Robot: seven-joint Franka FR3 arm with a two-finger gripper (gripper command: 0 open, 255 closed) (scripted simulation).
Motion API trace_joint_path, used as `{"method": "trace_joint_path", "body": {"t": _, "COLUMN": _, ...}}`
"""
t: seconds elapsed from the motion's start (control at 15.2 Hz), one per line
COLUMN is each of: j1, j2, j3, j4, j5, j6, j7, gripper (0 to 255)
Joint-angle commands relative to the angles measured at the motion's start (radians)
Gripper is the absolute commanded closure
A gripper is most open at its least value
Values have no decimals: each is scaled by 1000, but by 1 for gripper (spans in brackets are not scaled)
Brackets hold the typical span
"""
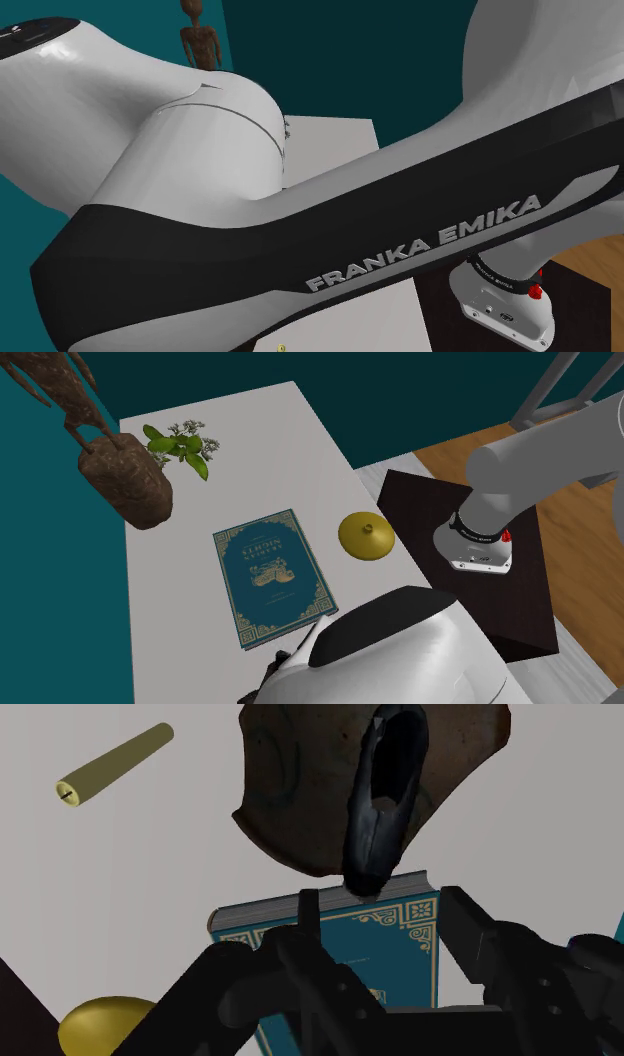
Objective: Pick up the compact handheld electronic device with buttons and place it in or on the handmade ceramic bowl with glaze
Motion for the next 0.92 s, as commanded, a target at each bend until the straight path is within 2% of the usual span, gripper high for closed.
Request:
{"method": "trace_joint_path", "body": {"t": 0.0, "j1": 0, "j2": 0, "j3": 0, "j4": 0, "j5": 0, "j6": 0, "j7": 0, "gripper": 0}}
{"method": "trace_joint_path", "body": {"t": 0.26, "j1": 0, "j2": 0, "j3": 0, "j4": 0, "j5": 0, "j6": 0, "j7": 0, "gripper": 0}}
{"method": "trace_joint_path", "body": {"t": 0.53, "j1": 14, "j2": 29, "j3": -26, "j4": 99, "j5": -32, "j6": -115, "j7": 22, "gripper": 0}}
{"method": "trace_joint_path", "body": {"t": 0.86, "j1": 14, "j2": 29, "j3": -26, "j4": 99, "j5": -32, "j6": -115, "j7": 22, "gripper": 0}}
